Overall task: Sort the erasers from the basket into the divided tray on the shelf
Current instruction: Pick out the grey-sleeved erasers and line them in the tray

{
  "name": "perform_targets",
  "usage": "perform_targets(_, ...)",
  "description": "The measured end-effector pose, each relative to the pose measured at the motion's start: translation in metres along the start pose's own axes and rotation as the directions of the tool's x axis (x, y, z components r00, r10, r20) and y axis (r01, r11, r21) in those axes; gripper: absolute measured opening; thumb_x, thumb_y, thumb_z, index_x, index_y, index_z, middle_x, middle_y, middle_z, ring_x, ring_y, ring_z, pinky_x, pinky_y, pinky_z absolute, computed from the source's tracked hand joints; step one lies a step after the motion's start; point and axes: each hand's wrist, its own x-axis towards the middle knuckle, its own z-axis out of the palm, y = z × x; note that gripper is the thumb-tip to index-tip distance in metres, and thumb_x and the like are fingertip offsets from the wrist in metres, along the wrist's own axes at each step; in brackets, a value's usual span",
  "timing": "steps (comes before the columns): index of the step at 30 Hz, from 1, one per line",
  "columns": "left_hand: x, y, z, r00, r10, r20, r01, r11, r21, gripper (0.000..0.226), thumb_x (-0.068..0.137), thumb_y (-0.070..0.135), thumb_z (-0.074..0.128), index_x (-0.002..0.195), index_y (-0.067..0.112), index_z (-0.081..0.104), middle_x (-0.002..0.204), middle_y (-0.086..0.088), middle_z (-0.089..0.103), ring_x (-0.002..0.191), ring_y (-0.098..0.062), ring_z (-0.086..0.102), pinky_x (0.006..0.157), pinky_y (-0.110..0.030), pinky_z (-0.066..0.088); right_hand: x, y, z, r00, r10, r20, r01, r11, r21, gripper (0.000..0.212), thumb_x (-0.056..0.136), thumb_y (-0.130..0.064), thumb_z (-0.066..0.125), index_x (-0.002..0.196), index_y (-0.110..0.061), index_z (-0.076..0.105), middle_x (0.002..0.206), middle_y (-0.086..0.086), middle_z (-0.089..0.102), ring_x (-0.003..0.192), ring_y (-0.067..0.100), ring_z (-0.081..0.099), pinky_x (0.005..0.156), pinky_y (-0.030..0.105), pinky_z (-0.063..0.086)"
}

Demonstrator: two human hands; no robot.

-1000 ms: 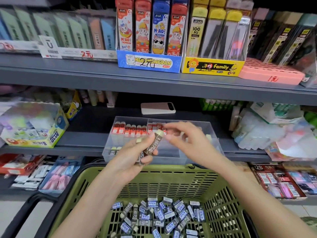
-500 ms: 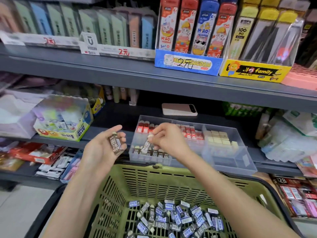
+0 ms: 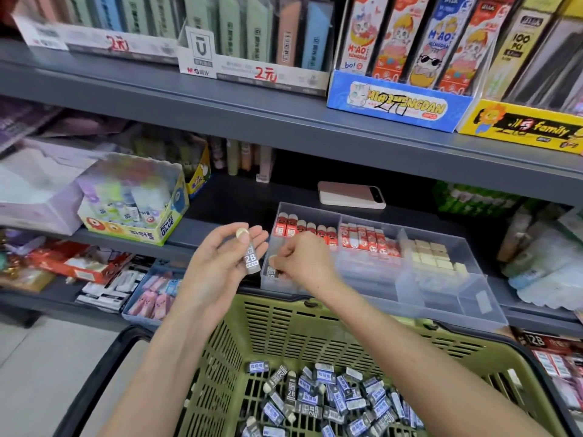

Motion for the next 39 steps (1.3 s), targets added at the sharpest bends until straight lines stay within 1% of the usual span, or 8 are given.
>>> perform_targets(4,0.0,0.001,-0.003,1.0,0.016,-0.018,-0.016,1.0,0.011,0.028,0.071,0.01,0.064,0.1,0.009,0.065,0.079,-0.003,0.073,0.084,-0.016,0.071,0.076,-0.026,0.057,-0.002,-0.004,-0.002,0.998,-0.055,-0.005,0.052,0.97,-0.237,0.023,0.089,-0.027,0.059,0.082,-0.007,0.067,0.073,0.003,0.058,0.07,0.019,0.055,0.061,0.028,0.041)
perform_targets(7,0.0,0.001,-0.005,0.999,0.008,-0.033,-0.008,1.0,0.005,0.031,0.068,0.013,0.067,0.099,0.011,0.069,0.079,0.002,0.073,0.081,-0.014,0.071,0.073,-0.024,0.057,-0.014,-0.005,-0.011,0.979,-0.175,-0.102,0.182,0.981,0.07,0.018,0.092,-0.022,0.055,0.087,-0.011,0.069,0.066,-0.007,0.057,0.062,0.01,0.053,0.062,0.029,0.044)
perform_targets(10,-0.003,0.002,-0.003,1.0,0.006,-0.015,-0.005,0.999,0.055,0.037,0.06,0.025,0.073,0.097,0.016,0.071,0.084,0.002,0.074,0.083,-0.013,0.07,0.071,-0.024,0.057,-0.03,-0.011,-0.014,0.968,-0.249,-0.028,0.234,0.857,0.46,0.017,0.089,-0.022,0.062,0.105,-0.02,0.064,0.078,-0.002,0.066,0.065,0.007,0.062,0.065,0.03,0.057)
perform_targets(16,-0.007,0.002,-0.002,0.996,0.083,0.028,-0.088,0.961,0.262,0.036,0.053,0.044,0.076,0.088,0.032,0.076,0.095,0.007,0.074,0.093,-0.005,0.067,0.075,-0.017,0.051,-0.034,-0.012,-0.02,0.946,-0.323,-0.016,0.287,0.817,0.499,0.02,0.085,-0.014,0.065,0.099,-0.025,0.059,0.068,-0.006,0.063,0.057,0.0,0.057,0.058,0.021,0.052)
perform_targets(20,-0.012,-0.002,-0.003,0.985,0.137,0.101,-0.169,0.856,0.489,0.028,0.073,0.048,0.068,0.1,0.041,0.072,0.103,0.013,0.07,0.098,0.001,0.061,0.076,-0.008,0.046,-0.028,0.004,-0.036,0.985,-0.165,-0.047,0.166,0.846,0.507,0.028,0.082,-0.01,0.066,0.103,-0.024,0.057,0.071,0.002,0.067,0.058,0.001,0.055,0.057,0.017,0.042)
perform_targets(27,-0.008,-0.008,-0.015,0.983,0.101,0.156,-0.185,0.463,0.867,0.037,0.084,0.025,0.069,0.119,0.032,0.06,0.108,0.015,0.063,0.101,0.002,0.054,0.081,-0.012,0.038,-0.013,0.011,-0.023,0.997,0.077,0.014,-0.078,0.994,0.082,0.006,0.079,-0.007,0.062,0.081,-0.012,0.065,0.082,0.005,0.067,0.08,0.022,0.064,0.079,0.035,0.054)
perform_targets(35,-0.01,-0.005,-0.013,0.971,0.063,0.23,-0.234,0.447,0.864,0.031,0.087,0.021,0.066,0.112,0.039,0.061,0.107,0.012,0.064,0.103,-0.004,0.055,0.084,-0.015,0.04,-0.003,0.001,-0.019,0.984,0.083,0.157,-0.053,0.981,-0.186,0.026,0.079,-0.016,0.066,0.059,-0.012,0.05,0.056,0.0,0.044,0.063,0.019,0.051,0.063,0.032,0.048)
perform_targets(39,-0.017,-0.004,-0.01,0.962,0.187,0.198,-0.258,0.392,0.883,0.028,0.084,0.023,0.069,0.111,0.024,0.067,0.108,0.007,0.064,0.102,-0.011,0.058,0.09,-0.027,0.045,-0.022,0.002,-0.031,0.995,-0.095,0.039,0.101,0.973,-0.208,0.024,0.087,-0.026,0.063,0.07,-0.009,0.066,0.067,0.001,0.061,0.066,0.018,0.056,0.064,0.031,0.048)
